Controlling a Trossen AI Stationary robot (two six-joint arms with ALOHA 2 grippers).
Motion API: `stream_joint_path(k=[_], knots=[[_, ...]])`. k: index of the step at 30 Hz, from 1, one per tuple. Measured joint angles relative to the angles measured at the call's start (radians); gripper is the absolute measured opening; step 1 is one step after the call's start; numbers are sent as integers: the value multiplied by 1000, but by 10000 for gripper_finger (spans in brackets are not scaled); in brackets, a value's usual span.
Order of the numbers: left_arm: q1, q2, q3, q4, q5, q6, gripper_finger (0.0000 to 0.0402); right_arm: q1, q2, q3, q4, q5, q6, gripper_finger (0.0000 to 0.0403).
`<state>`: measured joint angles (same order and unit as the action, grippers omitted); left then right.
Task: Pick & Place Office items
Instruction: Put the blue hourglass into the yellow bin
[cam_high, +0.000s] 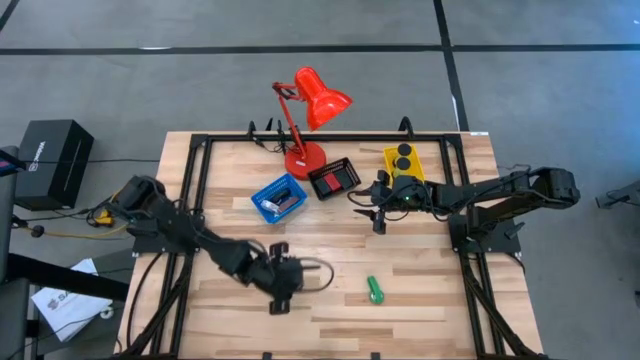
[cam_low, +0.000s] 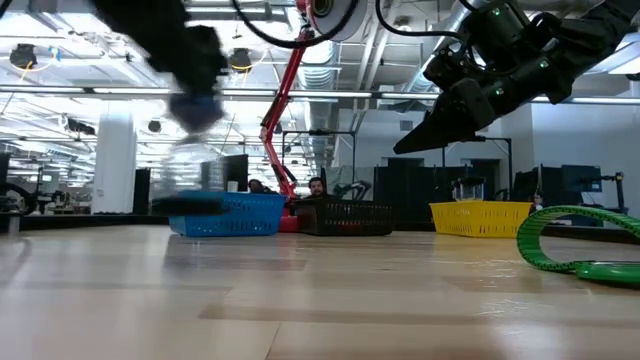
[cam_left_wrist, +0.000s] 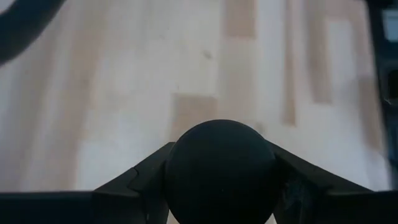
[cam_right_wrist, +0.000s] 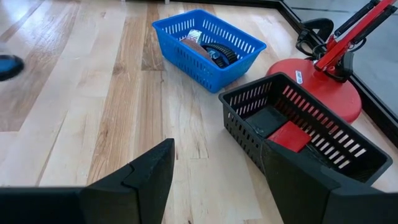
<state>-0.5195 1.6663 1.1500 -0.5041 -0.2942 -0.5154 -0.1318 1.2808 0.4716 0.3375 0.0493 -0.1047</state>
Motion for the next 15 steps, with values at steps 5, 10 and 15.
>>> stream_joint_path(k=[5, 10, 15], knots=[[94, -27, 0, 30, -23, 137, 214, 0, 0, 0, -8, 0, -1, 230], [197, -27, 0, 160, -14, 316, 209, 0, -24, 0, -38, 0, -7, 230], [314, -24, 0, 265, 27, 414, 202, 0, -137, 1, -251, 2, 1, 230]])
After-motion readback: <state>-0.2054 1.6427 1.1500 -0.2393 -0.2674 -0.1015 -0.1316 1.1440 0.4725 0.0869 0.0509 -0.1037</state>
